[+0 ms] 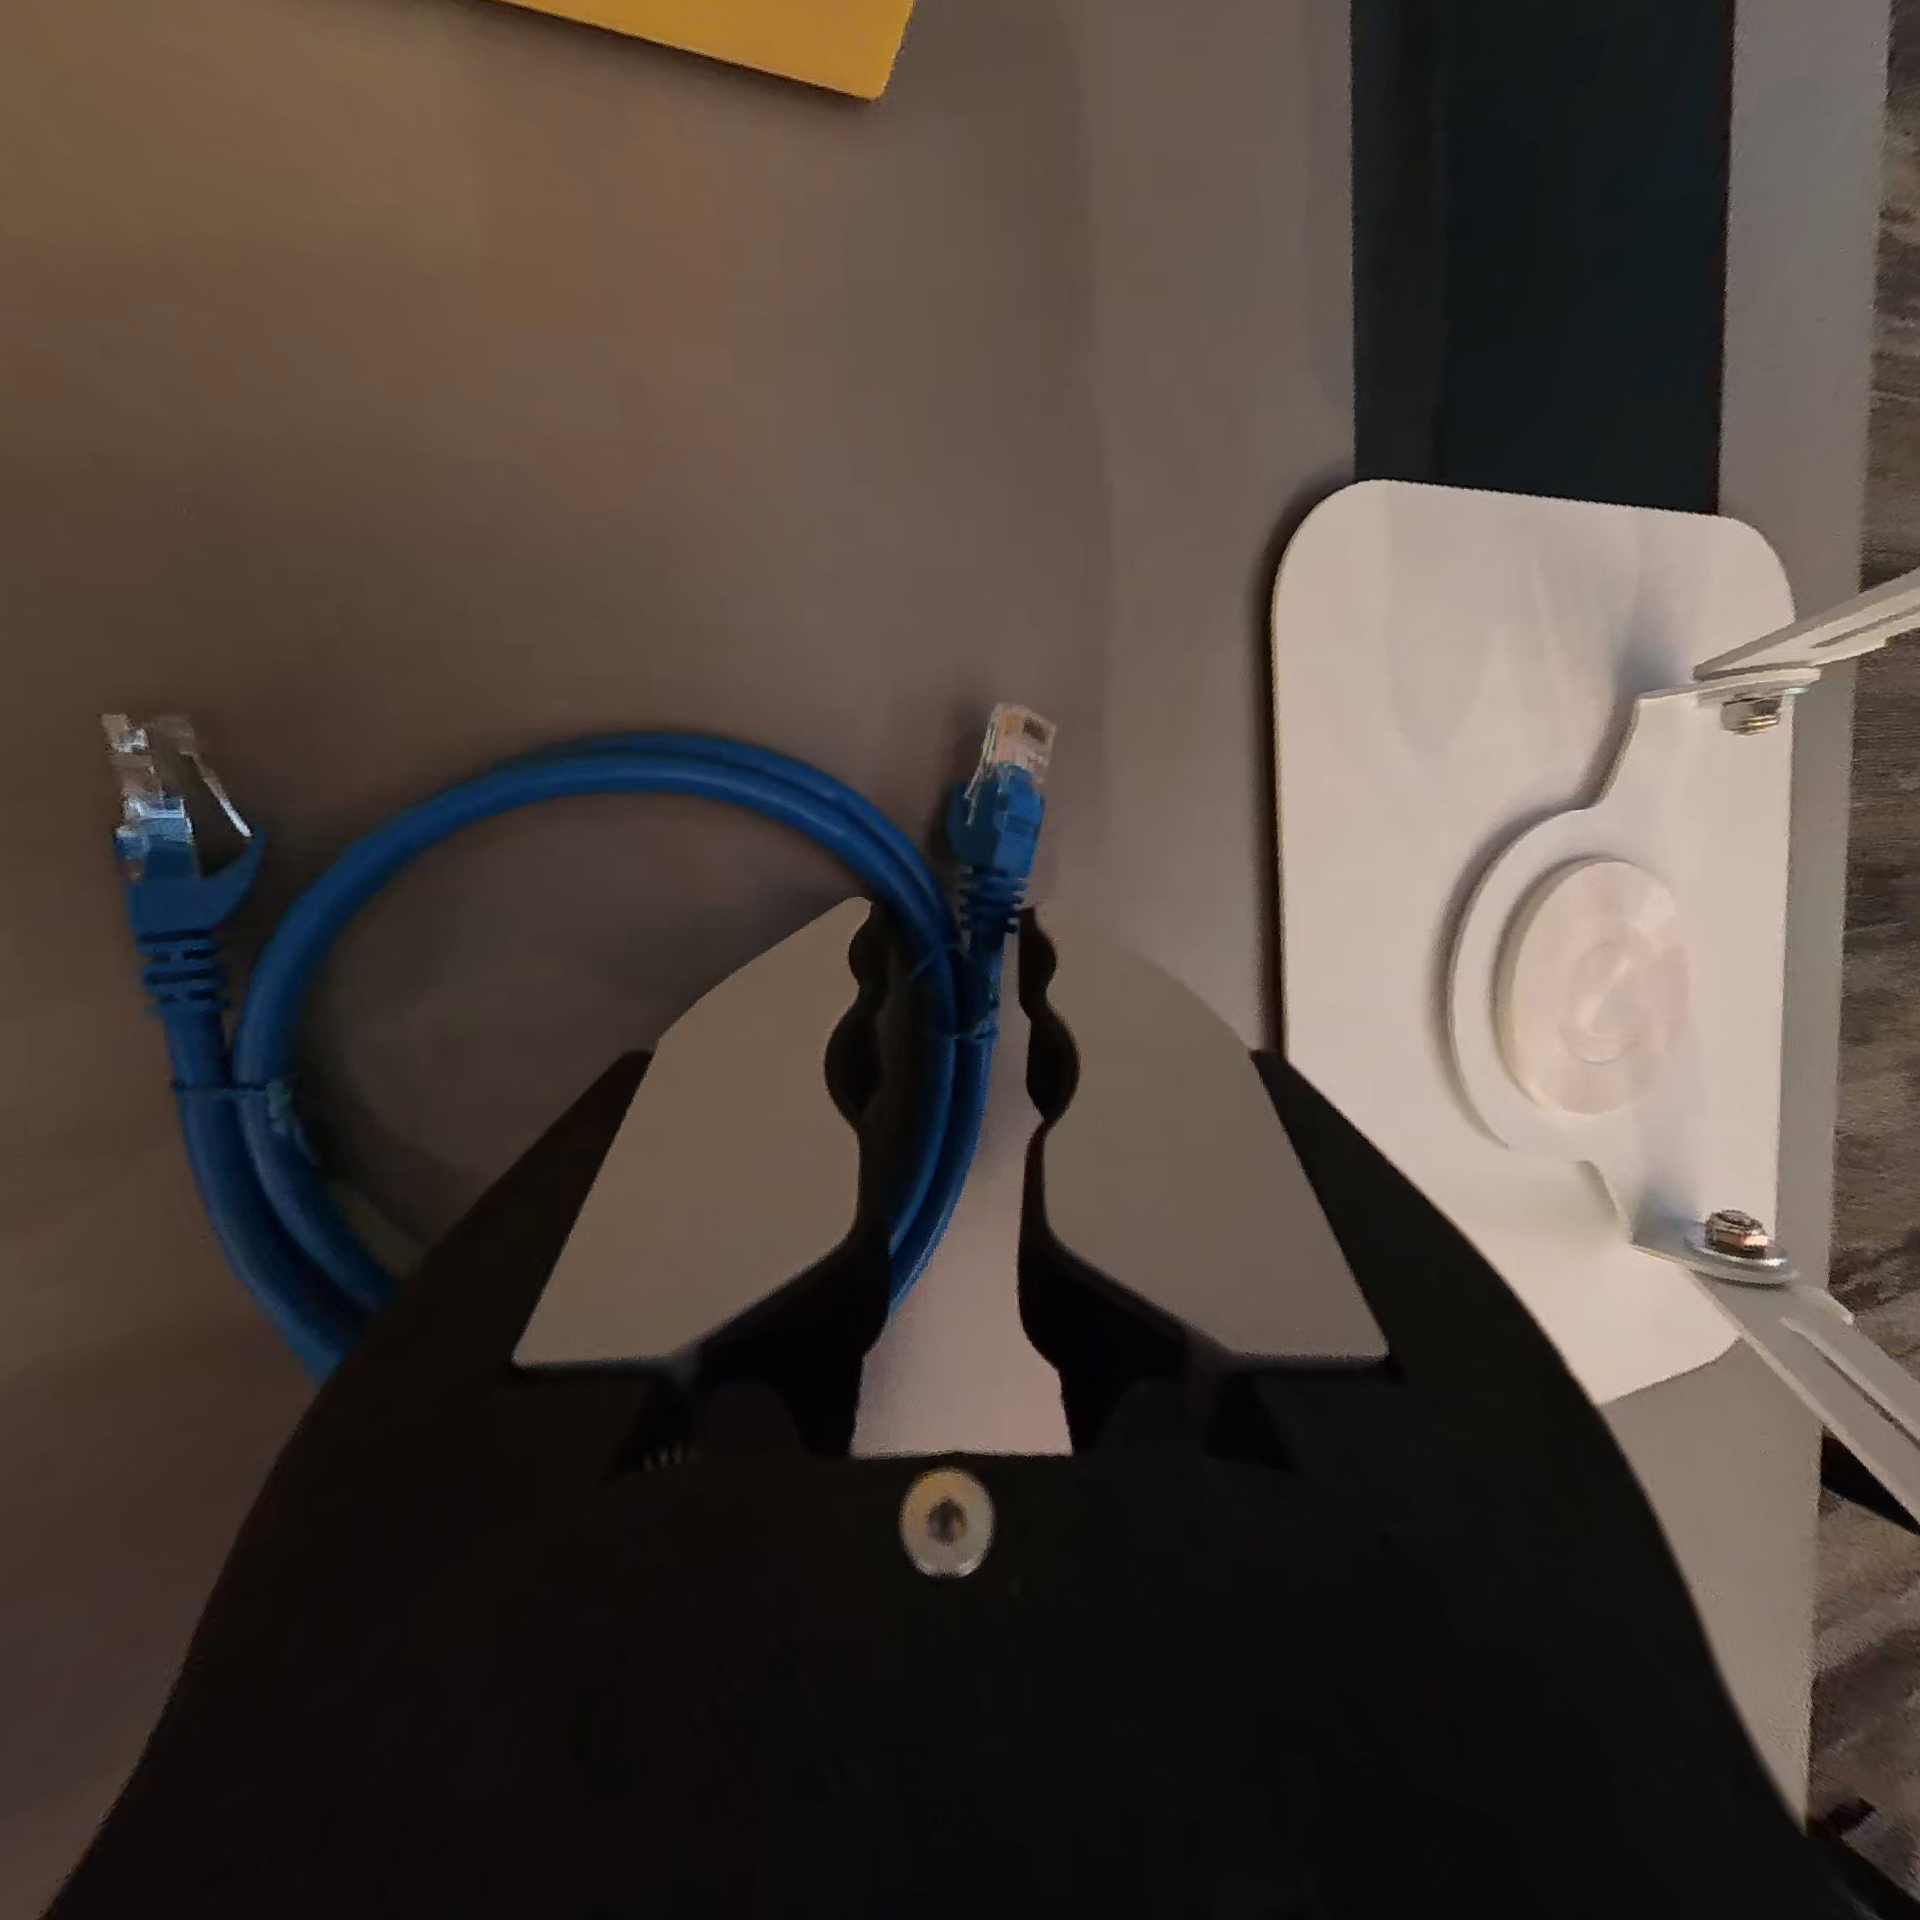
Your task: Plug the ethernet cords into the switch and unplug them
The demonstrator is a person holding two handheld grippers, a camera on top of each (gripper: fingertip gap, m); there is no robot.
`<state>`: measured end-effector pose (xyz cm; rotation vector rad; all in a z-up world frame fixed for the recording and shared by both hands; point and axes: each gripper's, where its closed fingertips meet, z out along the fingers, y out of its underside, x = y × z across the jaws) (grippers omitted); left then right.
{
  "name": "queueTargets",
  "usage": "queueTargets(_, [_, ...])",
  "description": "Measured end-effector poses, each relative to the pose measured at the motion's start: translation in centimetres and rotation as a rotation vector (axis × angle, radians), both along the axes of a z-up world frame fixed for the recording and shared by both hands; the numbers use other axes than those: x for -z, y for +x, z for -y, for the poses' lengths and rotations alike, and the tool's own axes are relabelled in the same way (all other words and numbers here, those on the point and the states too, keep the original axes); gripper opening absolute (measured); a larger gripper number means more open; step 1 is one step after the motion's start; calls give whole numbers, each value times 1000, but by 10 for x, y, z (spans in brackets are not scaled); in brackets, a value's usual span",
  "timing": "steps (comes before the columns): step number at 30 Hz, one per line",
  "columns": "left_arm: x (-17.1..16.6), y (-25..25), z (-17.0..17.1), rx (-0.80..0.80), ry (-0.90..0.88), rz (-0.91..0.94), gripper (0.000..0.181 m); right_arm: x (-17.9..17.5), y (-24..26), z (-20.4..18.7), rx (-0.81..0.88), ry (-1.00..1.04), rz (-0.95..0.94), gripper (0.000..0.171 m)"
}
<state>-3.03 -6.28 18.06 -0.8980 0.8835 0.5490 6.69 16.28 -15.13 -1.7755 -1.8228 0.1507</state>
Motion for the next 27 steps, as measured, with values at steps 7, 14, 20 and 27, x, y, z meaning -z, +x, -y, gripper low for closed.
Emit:
queueTargets(7, [-1, 5, 4, 9, 8, -9, 30, 3, 0, 12, 94, -172, -19, 21])
queueTargets(14, [-4, 4, 6, 14, 18, 0, 30, 2, 3, 54, 72, -251, -69, 16])
queueTargets(20, [-4, 11, 8, 29, 19, -11, 30, -9, 7, 113, 63, -383, -143, 16])
queueTargets(27, [-1, 27, 15, 64, 17, -54, 30, 3, 38, 96, 217, -157, -2, 18])
